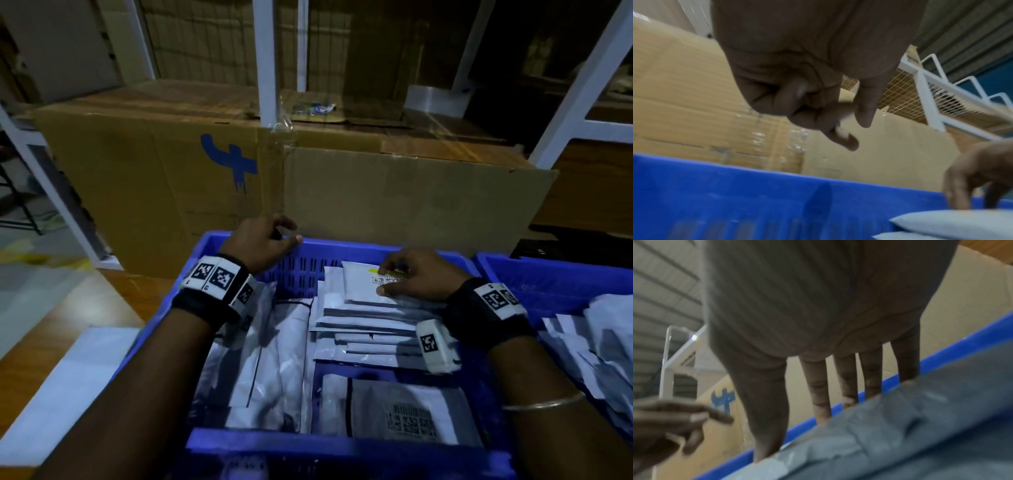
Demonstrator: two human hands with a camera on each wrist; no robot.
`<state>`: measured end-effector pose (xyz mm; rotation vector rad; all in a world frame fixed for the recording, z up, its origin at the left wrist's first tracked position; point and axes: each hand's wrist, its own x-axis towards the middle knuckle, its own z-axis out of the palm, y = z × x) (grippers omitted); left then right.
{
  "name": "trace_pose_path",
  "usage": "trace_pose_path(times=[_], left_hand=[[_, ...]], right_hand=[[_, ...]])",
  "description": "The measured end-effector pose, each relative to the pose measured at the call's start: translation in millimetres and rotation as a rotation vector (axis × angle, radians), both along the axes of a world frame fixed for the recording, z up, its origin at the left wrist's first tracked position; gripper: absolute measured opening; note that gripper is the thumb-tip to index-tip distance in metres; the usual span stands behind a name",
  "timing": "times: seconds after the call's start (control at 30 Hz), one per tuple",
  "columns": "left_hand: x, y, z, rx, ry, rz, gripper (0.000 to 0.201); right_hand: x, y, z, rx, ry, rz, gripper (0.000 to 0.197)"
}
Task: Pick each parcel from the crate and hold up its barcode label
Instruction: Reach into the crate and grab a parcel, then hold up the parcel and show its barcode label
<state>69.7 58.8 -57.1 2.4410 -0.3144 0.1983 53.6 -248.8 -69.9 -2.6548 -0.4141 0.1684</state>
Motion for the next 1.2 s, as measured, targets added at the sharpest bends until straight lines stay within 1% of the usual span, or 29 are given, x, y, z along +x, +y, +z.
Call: trace_pose_path(times=[0.07, 0.13, 0.27, 0.33, 0.37, 0.47, 0.53, 0.63, 0.77, 0.97, 1.03, 1.1, 1.2], left_hand=[[1.5, 4.8, 0.5, 0.015, 0.016, 0.043, 0.034], [0.9, 8.3, 2.5, -0.02, 0.038, 0.082, 0.034], [-3.7, 12.6, 13.0, -0.019, 0.042, 0.1, 0.032], [-4.0, 15.3, 16.1, -0.02, 0.067, 0.109, 0.031], [-3.4, 17.4, 16.2, -0.014, 0.082, 0.12, 0.032], [-2.5, 22.6, 15.6, 0.033, 0.139, 0.127, 0.037], [-3.4, 24.6, 16.8, 0.064, 0.167, 0.129, 0.039], [-4.7, 29.0, 17.7, 0.083, 0.159, 0.134, 0.037], [-7.0, 35.5, 17.4, 0.062, 0.172, 0.152, 0.035], [-13.9, 47.2, 22.0, 0.071, 0.115, 0.159, 0.038], [-16.6, 47.3, 23.1, 0.068, 0.124, 0.155, 0.038], [-17.4, 46.9, 23.5, 0.061, 0.121, 0.154, 0.038], [-18.2, 45.6, 24.2, 0.051, 0.113, 0.157, 0.039]], right_hand=[[-0.1, -2.9, -0.9, 0.089, 0.001, -0.014, 0.03], [0.6, -5.8, -1.3, 0.109, -0.035, -0.032, 0.03], [-2.4, 6.9, 8.0, 0.121, -0.225, -0.013, 0.026], [-9.5, 28.0, 18.5, 0.078, -0.291, 0.07, 0.021], [-14.1, 41.9, 23.7, 0.06, -0.275, 0.138, 0.017], [-28.6, 90.8, 30.1, -0.03, -0.126, 0.399, 0.007], [-35.1, 123.0, 25.3, -0.119, -0.065, 0.564, 0.01], [-41.4, 160.6, 8.8, -0.218, 0.059, 0.694, 0.016], [-46.8, 186.3, -15.1, -0.295, 0.165, 0.762, 0.023], [-52.7, 207.4, -36.5, -0.331, 0.242, 0.768, 0.038], [-53.1, 212.4, -41.4, -0.338, 0.237, 0.798, 0.04], [-53.7, 217.6, -45.6, -0.353, 0.191, 0.835, 0.042], [-54.2, 222.5, -49.6, -0.361, 0.129, 0.879, 0.035]])
